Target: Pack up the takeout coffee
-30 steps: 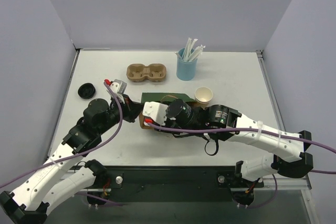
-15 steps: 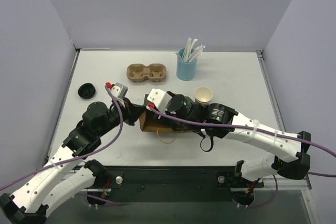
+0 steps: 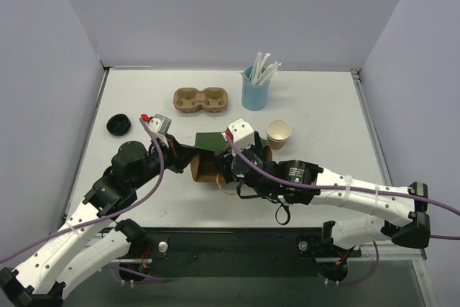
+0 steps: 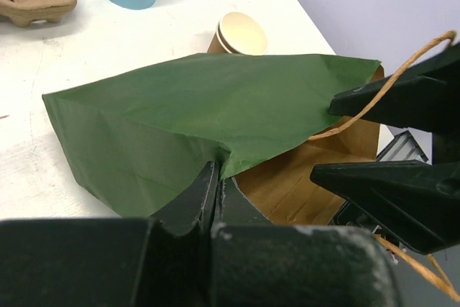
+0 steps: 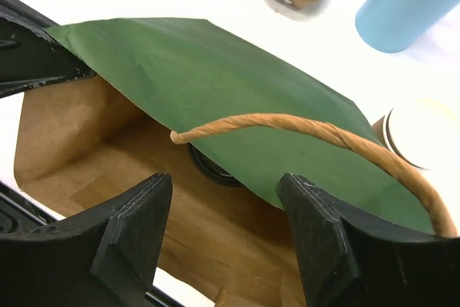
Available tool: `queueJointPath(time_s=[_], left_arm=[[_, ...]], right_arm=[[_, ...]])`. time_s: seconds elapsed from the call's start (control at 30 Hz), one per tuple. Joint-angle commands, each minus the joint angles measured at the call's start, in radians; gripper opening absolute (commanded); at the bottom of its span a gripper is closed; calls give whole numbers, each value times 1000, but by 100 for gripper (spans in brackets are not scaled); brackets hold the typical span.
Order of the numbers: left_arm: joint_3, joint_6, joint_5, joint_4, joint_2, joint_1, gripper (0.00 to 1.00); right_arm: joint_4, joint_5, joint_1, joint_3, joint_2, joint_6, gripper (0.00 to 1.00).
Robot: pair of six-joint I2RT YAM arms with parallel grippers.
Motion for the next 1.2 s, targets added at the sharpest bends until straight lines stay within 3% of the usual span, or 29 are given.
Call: queueJointPath(time_s=[0.0,0.2,0.27,0.43,0.63,0.77,1.17], left_arm=[[39,-34,-28,-37,-12,0,0],[29,-23,3,-41,-22,0,0],[29,-19,12,-44,-21,0,0],[26,-6,24,-34,-24,0,0],[-9,-6,57,37,-33,0,0],[-29,-5,72,64,-35,0,0],[-49,8,89,109,-54,0,0]], right_arm=[[35,165,64,-2,-26,72,64],[122,-31,64,-8,-74,-207,57],[173,-102,63,-33,-119,-381,55],[123,-266,25,-30,-158,-632,50],[-24,-496,-121,36,-118,-706,44],[-74,-506,-124,49,-78,-800,42],[-94,-581,-117,4,-71,-870,42]])
